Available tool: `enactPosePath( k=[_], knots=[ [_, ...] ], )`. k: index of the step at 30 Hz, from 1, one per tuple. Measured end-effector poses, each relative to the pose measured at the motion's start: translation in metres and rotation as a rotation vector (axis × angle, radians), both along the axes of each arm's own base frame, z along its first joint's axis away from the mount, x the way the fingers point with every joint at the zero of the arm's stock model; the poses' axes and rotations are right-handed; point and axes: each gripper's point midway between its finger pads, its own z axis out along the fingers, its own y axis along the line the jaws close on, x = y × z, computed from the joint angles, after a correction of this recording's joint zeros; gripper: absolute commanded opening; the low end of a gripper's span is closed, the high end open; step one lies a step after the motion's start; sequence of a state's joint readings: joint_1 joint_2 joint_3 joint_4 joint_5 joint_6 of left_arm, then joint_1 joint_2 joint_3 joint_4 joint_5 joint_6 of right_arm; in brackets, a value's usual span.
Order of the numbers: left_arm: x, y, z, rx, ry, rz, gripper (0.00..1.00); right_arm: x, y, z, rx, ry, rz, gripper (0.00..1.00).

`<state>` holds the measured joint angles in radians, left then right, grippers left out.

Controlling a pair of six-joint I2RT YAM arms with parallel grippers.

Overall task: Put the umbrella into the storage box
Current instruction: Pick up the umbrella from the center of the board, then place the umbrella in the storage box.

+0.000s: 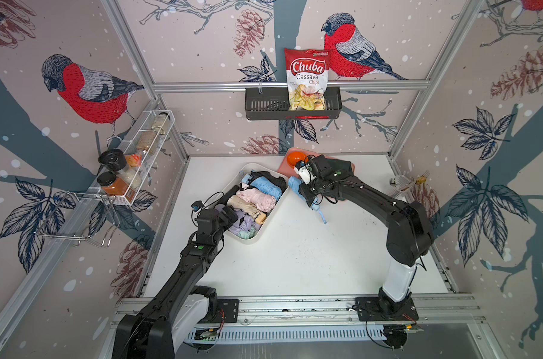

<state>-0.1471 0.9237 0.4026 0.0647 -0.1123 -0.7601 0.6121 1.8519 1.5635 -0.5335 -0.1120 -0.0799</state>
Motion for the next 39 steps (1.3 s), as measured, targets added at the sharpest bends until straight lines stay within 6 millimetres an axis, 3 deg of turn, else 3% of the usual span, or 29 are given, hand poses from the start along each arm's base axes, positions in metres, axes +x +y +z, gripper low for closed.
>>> enactPosePath(
  k=[5,13,18,23,28,39],
  knots=[
    [0.000,0.000,-0.001,-0.001,-0.002,-0.002,0.99,0.017,0.020,0.043,0.109,-0.056,0.098,0.29],
    [-0.001,-0.001,-0.002,-0.003,0.001,-0.006,0.99,0.047,0.068,0.059,0.220,-0.068,0.297,0.29],
    [0.000,-0.001,-0.002,-0.003,-0.001,-0.007,0.99,0.069,0.085,0.050,0.263,-0.057,0.347,0.30],
    [0.001,-0.002,-0.004,-0.003,0.004,-0.007,0.99,0.087,0.092,0.028,0.295,-0.025,0.356,0.30],
    [0.002,-0.002,-0.005,-0.003,0.006,-0.007,0.99,0.089,0.099,0.012,0.346,0.029,0.354,0.31],
    [0.004,-0.002,-0.006,-0.003,0.008,-0.009,0.99,0.093,0.122,0.001,0.470,0.062,0.384,0.32]
  ],
)
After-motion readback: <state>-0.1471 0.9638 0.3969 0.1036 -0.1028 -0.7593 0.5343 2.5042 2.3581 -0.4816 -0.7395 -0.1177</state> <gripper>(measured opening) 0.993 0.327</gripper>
